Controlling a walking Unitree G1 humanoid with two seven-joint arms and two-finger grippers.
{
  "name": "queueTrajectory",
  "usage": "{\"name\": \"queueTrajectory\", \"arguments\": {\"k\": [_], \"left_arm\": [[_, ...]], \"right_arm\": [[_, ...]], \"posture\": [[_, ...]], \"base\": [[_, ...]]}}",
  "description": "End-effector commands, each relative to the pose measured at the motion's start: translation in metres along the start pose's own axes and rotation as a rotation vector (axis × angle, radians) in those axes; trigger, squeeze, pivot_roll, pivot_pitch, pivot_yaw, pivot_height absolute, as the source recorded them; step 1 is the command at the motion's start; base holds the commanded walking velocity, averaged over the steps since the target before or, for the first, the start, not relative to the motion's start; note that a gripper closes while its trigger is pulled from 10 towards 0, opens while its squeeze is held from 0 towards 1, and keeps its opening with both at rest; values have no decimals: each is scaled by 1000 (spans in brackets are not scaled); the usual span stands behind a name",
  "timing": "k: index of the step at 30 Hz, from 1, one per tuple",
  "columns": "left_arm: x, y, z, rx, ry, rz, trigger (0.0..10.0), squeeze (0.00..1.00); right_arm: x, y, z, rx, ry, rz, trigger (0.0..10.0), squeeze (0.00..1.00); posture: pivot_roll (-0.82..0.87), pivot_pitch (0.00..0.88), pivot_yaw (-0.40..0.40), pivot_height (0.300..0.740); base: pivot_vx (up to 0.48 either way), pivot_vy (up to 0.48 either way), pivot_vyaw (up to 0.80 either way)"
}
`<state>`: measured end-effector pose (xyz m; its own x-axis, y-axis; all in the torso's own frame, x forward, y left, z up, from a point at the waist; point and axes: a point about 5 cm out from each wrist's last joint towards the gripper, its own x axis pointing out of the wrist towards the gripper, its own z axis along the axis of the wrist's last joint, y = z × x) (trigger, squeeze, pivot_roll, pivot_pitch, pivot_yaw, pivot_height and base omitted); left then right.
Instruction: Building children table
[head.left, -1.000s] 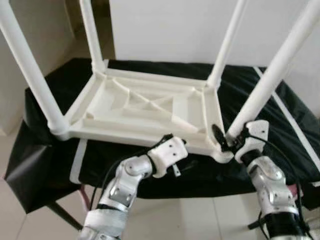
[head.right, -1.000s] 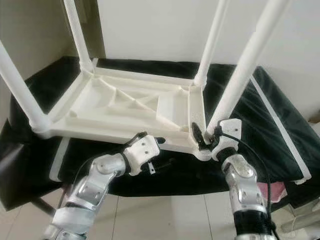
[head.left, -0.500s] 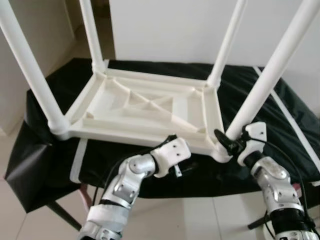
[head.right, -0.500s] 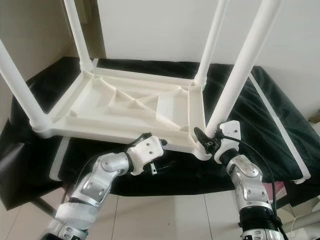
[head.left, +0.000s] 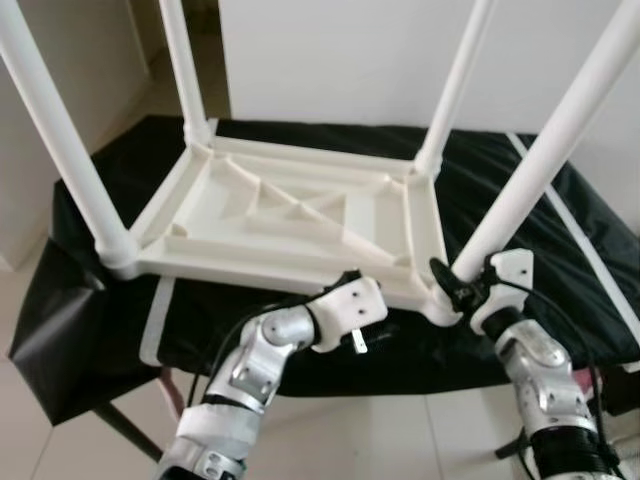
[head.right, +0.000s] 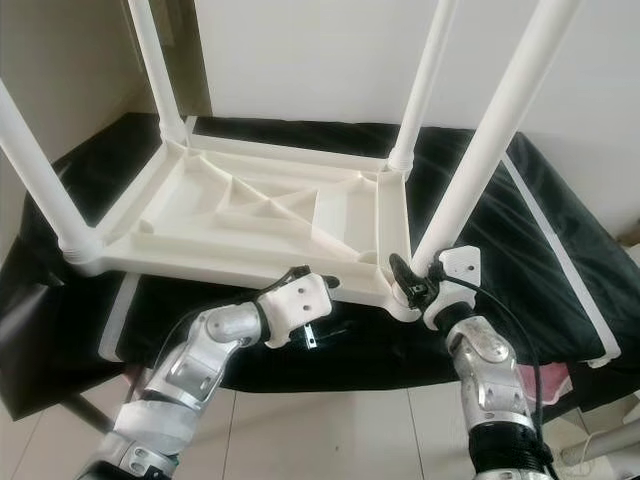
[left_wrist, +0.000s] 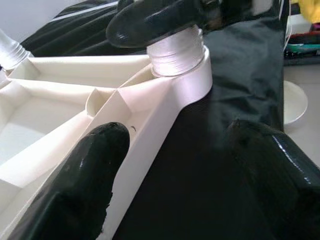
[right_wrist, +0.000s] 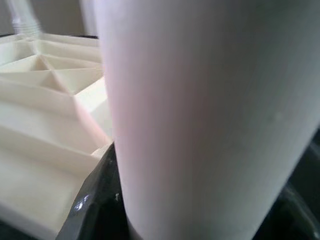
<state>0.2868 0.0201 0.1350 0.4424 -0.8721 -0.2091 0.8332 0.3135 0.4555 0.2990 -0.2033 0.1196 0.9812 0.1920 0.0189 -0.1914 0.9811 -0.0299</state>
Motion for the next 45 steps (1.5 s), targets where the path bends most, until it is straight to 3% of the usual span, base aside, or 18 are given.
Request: {"name": "queueTrajectory", "arguments": {"k": [1,2,6,8,10,12,13,15,20,33,34,38,45], "left_arm": [[0,4,1,-61,-13,158,10000,0],[-1,3,0,-85,-17,143,10000,0],[-2,3,-2,-125,-14,131,10000,0],[-5,4,-2,-132,-27,132,10000,0],[-5,4,-2,-132,-27,132,10000,0],[-6,2,-3,-134,-29,129,10000,0],[-6,2,-3,-134,-29,129,10000,0],[-5,1,-3,-138,-31,132,10000,0],[-5,-1,0,-150,-41,135,10000,0],[-1,5,4,-135,-38,162,10000,0],[-1,4,3,-125,-31,147,10000,0],[-1,3,1,-101,-10,120,10000,0],[3,15,6,-97,-16,132,10000,0]], "right_arm": [[-8,2,-28,27,157,-105,10000,0],[-10,5,-32,34,179,-177,10000,0],[-13,9,-36,49,196,-261,10000,0],[-16,13,-39,68,199,-379,10000,0],[-16,13,-39,68,199,-379,10000,0],[-22,15,-41,110,201,-576,10000,0],[-22,15,-41,110,201,-576,10000,0],[-26,18,-42,154,203,-722,10000,0],[-26,24,-42,183,212,-758,10000,0],[-19,39,-31,182,159,-681,10000,0],[-18,40,-29,183,144,-669,10000,1000],[-17,41,-25,189,114,-645,10000,1000],[-16,35,-12,134,25,-575,10000,1000]], "posture": [[-32,13,-46,740],[-30,14,-47,740],[-26,15,-46,740],[-22,18,-46,740],[-22,18,-46,740],[-19,21,-48,740],[-19,21,-48,740],[-20,23,-49,740],[-20,22,-50,740],[-23,10,-48,740],[-21,8,-49,740],[-19,9,-49,740],[-24,8,-47,740]], "base": [[0,0,0],[0,0,0],[0,0,0],[0,0,0],[0,0,0],[0,0,0],[0,0,0],[0,0,0],[0,0,0],[0,0,0],[0,0,0],[0,0,0],[0,0,0]]}}
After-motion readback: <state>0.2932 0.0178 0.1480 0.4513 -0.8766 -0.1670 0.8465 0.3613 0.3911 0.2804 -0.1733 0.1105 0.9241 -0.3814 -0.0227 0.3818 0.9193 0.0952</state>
